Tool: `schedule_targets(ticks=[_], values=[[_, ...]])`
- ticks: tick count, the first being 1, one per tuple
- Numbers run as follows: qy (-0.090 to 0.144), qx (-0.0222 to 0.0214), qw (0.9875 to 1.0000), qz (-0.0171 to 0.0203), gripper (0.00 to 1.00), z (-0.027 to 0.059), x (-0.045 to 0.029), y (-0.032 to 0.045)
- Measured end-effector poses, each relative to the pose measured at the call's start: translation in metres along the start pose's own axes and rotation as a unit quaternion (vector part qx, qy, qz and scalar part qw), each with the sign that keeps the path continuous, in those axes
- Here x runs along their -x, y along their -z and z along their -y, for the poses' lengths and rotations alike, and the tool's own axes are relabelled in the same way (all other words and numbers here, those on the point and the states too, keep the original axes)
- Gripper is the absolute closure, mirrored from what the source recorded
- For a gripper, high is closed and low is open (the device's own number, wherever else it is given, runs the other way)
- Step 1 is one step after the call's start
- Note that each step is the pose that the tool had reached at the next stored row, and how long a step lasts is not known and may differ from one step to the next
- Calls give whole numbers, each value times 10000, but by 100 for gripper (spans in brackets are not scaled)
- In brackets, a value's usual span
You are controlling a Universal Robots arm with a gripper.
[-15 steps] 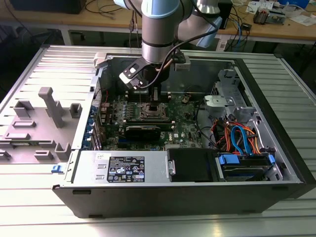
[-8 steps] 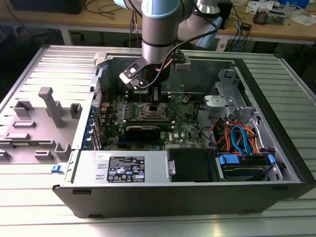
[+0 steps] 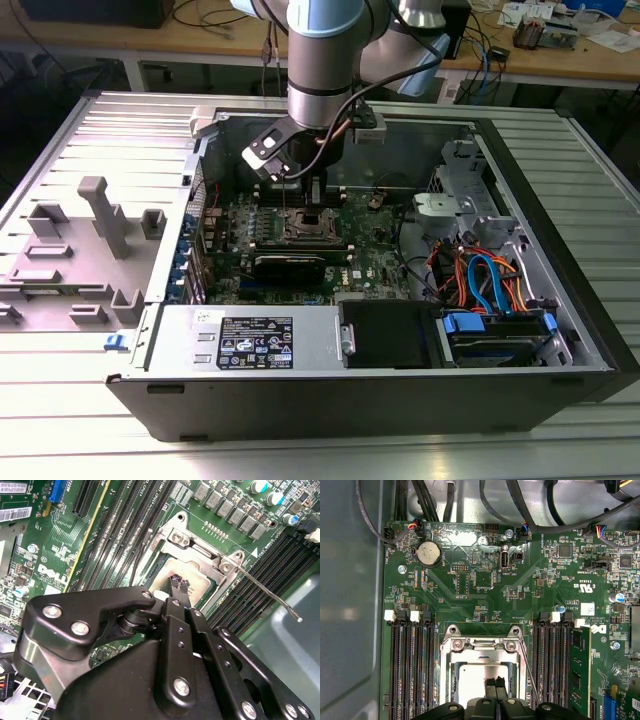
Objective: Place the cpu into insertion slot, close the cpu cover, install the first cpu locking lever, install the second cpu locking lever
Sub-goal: 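Install the first cpu locking lever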
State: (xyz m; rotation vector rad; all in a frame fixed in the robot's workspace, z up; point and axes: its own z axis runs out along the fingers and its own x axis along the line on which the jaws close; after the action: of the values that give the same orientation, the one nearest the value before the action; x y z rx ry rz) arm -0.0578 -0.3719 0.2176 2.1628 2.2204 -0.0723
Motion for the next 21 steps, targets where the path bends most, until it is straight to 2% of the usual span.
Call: schedule_targets(ticks=[5, 9, 14, 21], values=[[21, 1, 10000, 0, 89, -1, 0, 13], [29, 2, 10000, 0, 89, 0, 7, 149], [55, 3, 10000, 2, 89, 1, 12, 284], [61, 4, 10000, 1, 89, 1, 12, 293]])
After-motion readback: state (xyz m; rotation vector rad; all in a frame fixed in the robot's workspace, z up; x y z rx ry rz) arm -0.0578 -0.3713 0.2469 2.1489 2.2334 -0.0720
